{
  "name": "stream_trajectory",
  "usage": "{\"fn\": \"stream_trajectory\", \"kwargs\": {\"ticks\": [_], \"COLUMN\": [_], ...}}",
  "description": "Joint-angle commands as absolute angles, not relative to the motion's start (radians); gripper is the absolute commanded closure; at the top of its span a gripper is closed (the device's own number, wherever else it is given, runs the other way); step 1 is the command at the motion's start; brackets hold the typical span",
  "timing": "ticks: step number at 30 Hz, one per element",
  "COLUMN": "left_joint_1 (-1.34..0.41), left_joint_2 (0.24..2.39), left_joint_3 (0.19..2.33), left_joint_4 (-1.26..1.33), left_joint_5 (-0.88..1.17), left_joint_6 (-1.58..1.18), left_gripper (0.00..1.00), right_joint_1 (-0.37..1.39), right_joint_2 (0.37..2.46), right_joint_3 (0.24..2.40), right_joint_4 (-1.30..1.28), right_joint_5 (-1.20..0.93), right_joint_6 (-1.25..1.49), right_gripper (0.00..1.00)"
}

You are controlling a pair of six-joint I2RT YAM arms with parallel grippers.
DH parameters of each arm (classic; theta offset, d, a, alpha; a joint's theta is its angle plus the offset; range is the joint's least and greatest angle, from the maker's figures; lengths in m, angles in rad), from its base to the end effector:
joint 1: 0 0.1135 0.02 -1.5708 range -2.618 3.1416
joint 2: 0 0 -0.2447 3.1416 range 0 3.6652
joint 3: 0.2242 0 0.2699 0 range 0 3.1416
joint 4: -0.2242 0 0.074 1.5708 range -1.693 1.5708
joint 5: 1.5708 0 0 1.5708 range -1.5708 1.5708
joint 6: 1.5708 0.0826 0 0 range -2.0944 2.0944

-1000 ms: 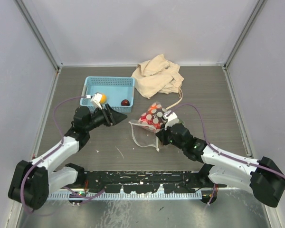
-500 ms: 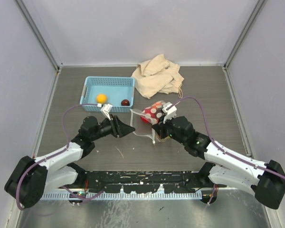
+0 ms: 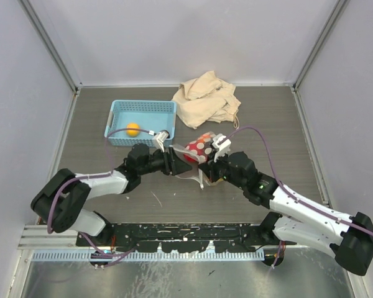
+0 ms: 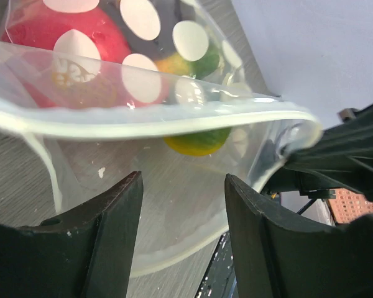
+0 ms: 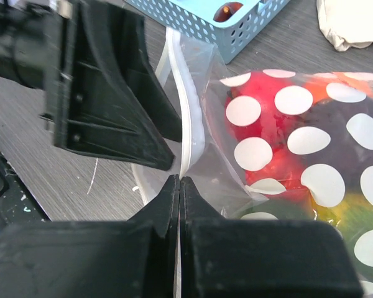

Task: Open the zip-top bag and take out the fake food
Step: Pick up the fake fruit from the zipper food storage bag.

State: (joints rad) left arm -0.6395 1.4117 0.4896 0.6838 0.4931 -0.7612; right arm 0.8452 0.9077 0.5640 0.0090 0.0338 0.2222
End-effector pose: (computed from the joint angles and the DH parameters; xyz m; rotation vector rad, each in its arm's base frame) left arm 0.2420 -0.2287 0.1470 0.2719 2.0098 -1.3909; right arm 0.1914 0.2115 0.2227 -0.5800 1.8784 0.6824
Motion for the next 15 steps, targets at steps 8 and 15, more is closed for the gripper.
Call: {"fn": "stream_trajectory", "kwargs": {"ticks": [8, 15], "left_joint_1": [-0.682, -0.682], "left_joint_2": [1.567, 1.588], "left_joint_3": [0.558, 0.574], "left_joint_4": [0.815, 0.823], "left_joint_5": [0.479, 0.478], "left_joint_6": [-0.747, -0.747], "left_gripper": [0.43, 0.41], "right_joint_1": [0.847, 0.847], "right_joint_2": [0.849, 0.874], "right_joint_3": [0.646, 0.635], "right_joint_4": [0.072, 0.045], "right_joint_5": [-0.031, -0.064], "right_joint_6": [0.185, 0.183], "right_gripper": [0.99, 0.83]}}
